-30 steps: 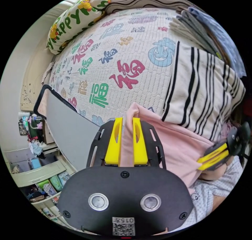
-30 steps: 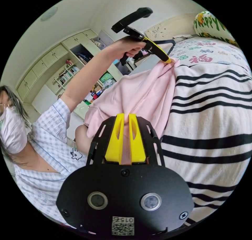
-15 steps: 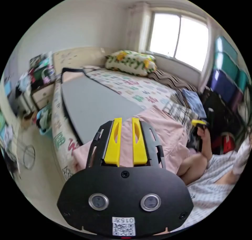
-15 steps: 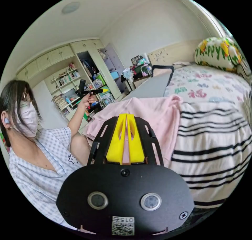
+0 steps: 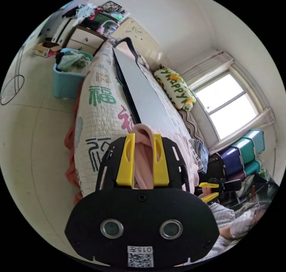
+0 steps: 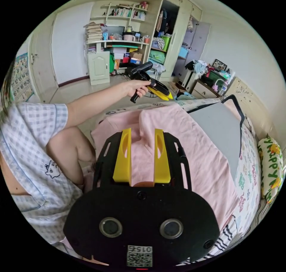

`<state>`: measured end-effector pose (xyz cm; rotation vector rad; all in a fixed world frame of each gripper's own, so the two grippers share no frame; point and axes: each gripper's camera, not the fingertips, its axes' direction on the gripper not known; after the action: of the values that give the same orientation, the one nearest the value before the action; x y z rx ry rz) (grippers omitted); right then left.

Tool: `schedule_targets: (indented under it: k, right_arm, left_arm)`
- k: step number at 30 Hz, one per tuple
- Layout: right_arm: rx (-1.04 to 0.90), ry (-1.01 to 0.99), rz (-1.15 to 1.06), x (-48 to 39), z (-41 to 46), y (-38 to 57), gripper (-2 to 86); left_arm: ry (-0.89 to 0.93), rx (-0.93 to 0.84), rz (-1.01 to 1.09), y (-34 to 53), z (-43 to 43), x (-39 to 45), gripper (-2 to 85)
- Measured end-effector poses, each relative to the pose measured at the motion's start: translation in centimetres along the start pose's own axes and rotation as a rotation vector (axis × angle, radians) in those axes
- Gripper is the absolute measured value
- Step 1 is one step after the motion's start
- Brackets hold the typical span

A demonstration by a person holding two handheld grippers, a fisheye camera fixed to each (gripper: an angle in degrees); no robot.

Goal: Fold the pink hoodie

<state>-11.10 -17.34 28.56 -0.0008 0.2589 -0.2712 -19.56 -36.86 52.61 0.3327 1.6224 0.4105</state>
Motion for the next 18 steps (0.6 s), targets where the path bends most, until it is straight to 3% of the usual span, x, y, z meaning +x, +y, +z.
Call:
schedule_targets:
  k: [6,11,18]
  right_arm:
    - [-0.131,0.058,-0.041,-3.9,6.5,-4.0,11.2]
    - [-0.154,0.211,-0.069,-6.3,8.9,-4.2,4.2]
    - [-0.088,0.093,-0.037,-6.2,6.5,-2.7,2.9]
  left_arm:
    - [0.09,-0.035,-0.004,1.4,5.2,-2.9,10.3]
    - [0.057,-0.023,-0.024,2.9,7.6,-4.3,7.9]
    - [0.085,0.037,-0.035,4.5,7.6,-5.0,3.2]
